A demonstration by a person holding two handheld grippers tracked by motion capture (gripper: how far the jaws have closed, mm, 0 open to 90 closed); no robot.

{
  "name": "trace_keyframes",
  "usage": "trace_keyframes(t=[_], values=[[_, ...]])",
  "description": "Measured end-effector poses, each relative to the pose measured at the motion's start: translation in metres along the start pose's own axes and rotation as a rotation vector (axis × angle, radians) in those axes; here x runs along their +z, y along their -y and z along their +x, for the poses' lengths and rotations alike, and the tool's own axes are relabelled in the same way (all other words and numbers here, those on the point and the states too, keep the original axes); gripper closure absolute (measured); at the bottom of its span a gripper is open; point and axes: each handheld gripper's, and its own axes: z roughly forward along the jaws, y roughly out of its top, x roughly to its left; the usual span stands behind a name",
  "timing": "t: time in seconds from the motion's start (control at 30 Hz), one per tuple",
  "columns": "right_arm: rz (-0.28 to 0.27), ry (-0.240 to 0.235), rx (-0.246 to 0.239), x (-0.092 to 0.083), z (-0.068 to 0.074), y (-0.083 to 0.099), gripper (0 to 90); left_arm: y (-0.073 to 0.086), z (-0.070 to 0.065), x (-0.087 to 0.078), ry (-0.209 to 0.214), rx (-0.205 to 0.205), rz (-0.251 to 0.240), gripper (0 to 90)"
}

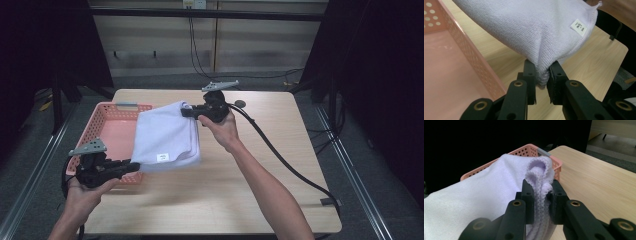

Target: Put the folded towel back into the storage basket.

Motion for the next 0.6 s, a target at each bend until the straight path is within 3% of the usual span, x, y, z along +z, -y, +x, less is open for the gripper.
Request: trace_keyframes(t=[0.1,0.47,0.6], values=[[0.000,-0.002,-0.004,0.004,0.001,-0.005,77.6,-0.001,0.004,-0.006,-0.002,-0.013,-0.024,78.8],[-0.016,-0.014,-0.021,0.025,0.012,-0.038,77.6,-0.016,0.020,-0.033,-0.040,-0.007,-0.036,78.8],[-0.014,-0.021,-0.025,0.037,0.016,-0.049,77.6,-0.018,0.029,-0.042,-0.051,-0.023,-0.043,78.9]])
